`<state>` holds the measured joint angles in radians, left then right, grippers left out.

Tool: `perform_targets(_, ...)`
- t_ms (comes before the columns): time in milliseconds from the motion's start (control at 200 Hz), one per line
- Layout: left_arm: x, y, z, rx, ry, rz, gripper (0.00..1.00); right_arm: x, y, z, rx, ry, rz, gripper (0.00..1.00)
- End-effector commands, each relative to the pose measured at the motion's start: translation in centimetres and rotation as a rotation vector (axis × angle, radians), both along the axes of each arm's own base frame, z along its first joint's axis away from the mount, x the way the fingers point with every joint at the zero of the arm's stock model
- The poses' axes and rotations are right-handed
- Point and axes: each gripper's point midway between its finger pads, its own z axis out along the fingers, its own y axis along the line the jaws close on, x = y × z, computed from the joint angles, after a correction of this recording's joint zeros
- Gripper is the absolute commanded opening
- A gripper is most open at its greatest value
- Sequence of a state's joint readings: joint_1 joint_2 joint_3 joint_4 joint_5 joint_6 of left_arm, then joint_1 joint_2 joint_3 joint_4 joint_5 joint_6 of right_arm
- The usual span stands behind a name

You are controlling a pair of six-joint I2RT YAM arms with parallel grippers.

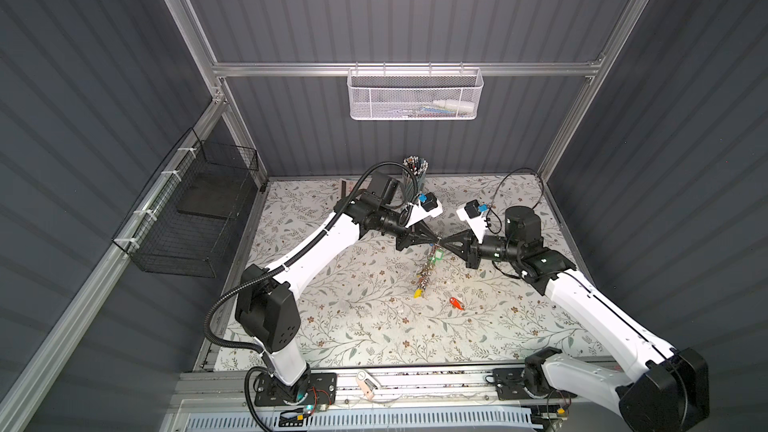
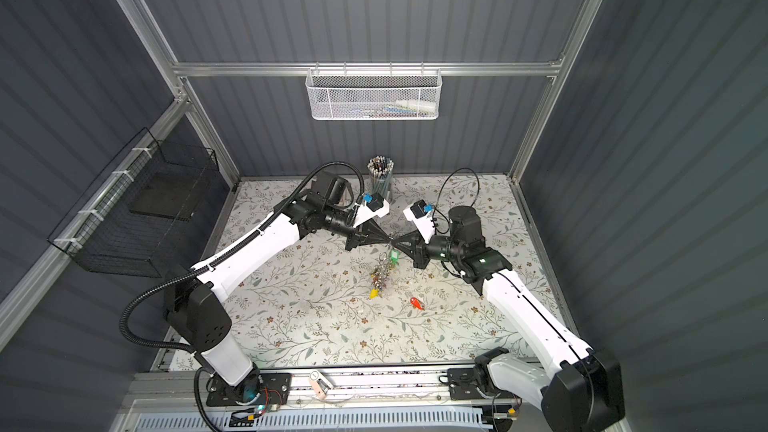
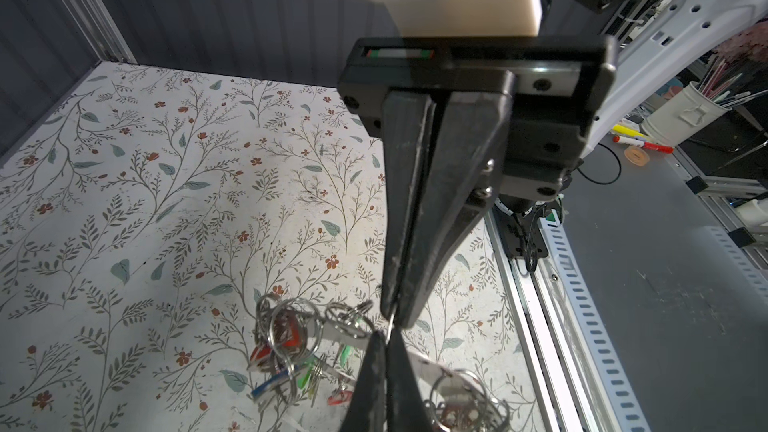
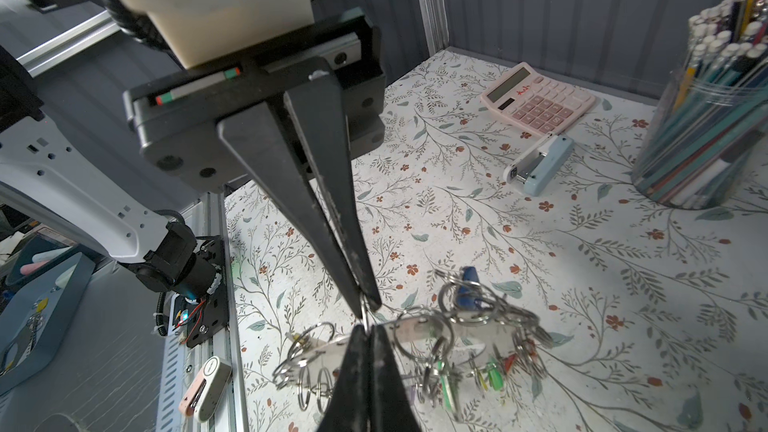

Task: Put the keys on the keyring

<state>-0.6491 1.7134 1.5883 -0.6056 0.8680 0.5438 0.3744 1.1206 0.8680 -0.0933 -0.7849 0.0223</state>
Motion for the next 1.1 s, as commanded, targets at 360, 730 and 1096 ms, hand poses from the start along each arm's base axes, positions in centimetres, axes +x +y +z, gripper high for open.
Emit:
perform_targets(360,2.2,0.1,2.2,-0.245,0.018,0.284,0.00,0.2,-0.6,3.7,0.090,-0.052,-0.066,0.39)
perform_targets(730,1.3,1.5,2.7,-0.488,0.050,0.382,0.00,0.8,-3.8,2.3,0.253,0.060,-0.185,0.54)
perform_targets(1096,0.2,1.9,2.1,-0.670,0.059,0.411,0.00,1.1,-2.0,1.7,0.305,0.132,-0.049,0.49)
